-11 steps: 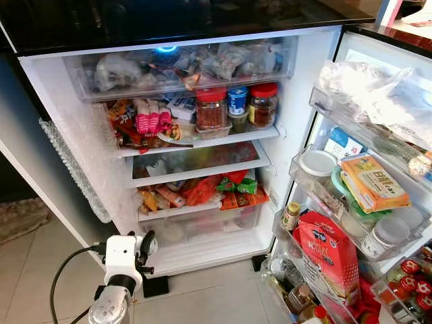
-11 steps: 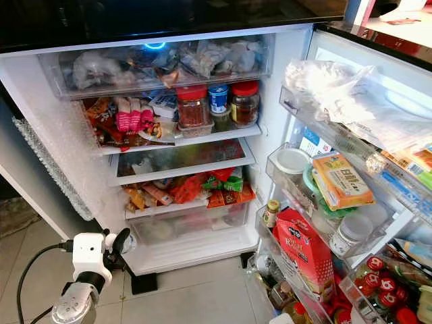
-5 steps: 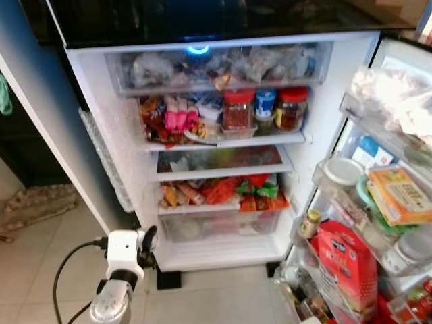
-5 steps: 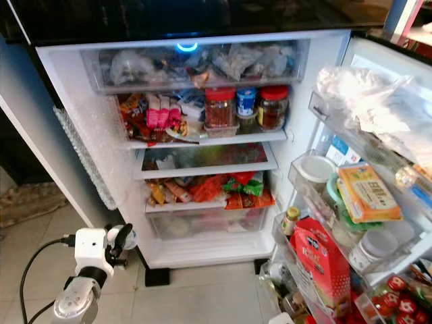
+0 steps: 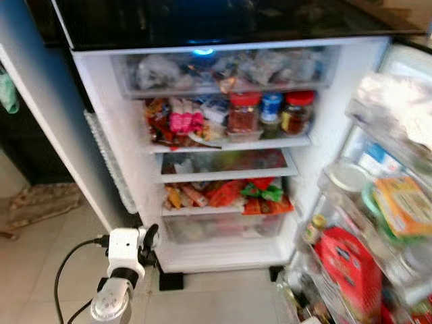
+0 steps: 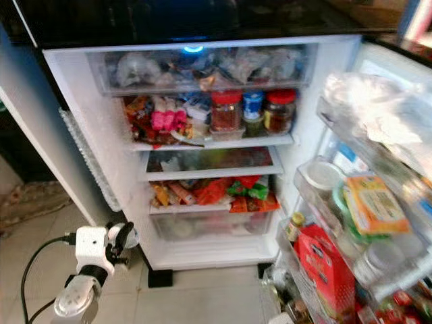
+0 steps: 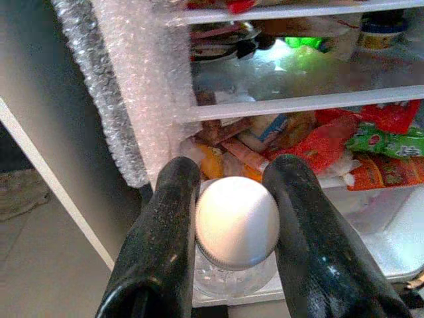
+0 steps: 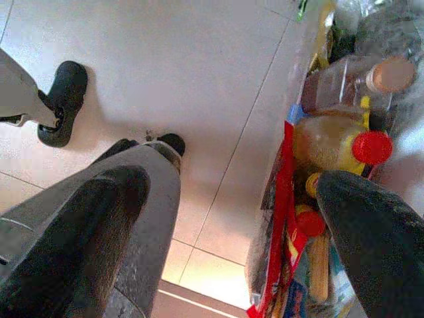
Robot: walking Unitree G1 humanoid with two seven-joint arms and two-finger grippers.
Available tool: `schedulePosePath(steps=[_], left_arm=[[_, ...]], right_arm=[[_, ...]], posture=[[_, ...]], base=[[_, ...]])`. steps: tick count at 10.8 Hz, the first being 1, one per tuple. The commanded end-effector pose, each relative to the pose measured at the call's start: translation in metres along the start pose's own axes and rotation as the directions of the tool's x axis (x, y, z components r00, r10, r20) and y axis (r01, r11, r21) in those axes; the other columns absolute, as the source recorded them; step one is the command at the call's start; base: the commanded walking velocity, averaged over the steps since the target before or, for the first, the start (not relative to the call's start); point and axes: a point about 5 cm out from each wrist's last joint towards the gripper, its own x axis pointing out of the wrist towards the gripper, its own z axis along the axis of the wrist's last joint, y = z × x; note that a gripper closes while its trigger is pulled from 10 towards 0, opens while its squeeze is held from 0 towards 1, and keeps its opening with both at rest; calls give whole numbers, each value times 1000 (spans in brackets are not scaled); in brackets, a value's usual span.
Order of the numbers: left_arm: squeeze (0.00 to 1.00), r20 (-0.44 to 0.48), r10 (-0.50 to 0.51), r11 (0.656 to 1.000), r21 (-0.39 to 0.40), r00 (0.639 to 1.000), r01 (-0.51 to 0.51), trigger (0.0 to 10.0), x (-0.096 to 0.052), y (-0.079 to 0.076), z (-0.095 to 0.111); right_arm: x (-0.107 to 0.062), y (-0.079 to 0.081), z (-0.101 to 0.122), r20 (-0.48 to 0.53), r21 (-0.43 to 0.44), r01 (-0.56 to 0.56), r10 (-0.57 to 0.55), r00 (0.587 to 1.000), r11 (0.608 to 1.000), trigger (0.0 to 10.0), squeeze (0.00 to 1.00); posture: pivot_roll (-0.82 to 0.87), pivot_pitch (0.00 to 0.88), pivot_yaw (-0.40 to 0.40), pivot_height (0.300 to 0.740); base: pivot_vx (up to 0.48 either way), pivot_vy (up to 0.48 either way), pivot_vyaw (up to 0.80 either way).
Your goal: Restocking fridge
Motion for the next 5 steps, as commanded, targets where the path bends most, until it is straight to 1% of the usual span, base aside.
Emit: schedulePosePath(steps=[1,5], left_arm=[[0,-17,-4,1000,-1,1000,4,10000,2,2,-1],[0,-13,-8,1000,-2,1000,8,10000,3,2,0]], right_arm=[[0,1,-1,-6,14,-7,7,1000,1000,10000,0],[0,1,-1,-11,8,-8,8,1000,1000,10000,0]], posture=[[-23,0,-2,740],[-26,0,-3,740]], base=[[285,0,0],[306,0,0]])
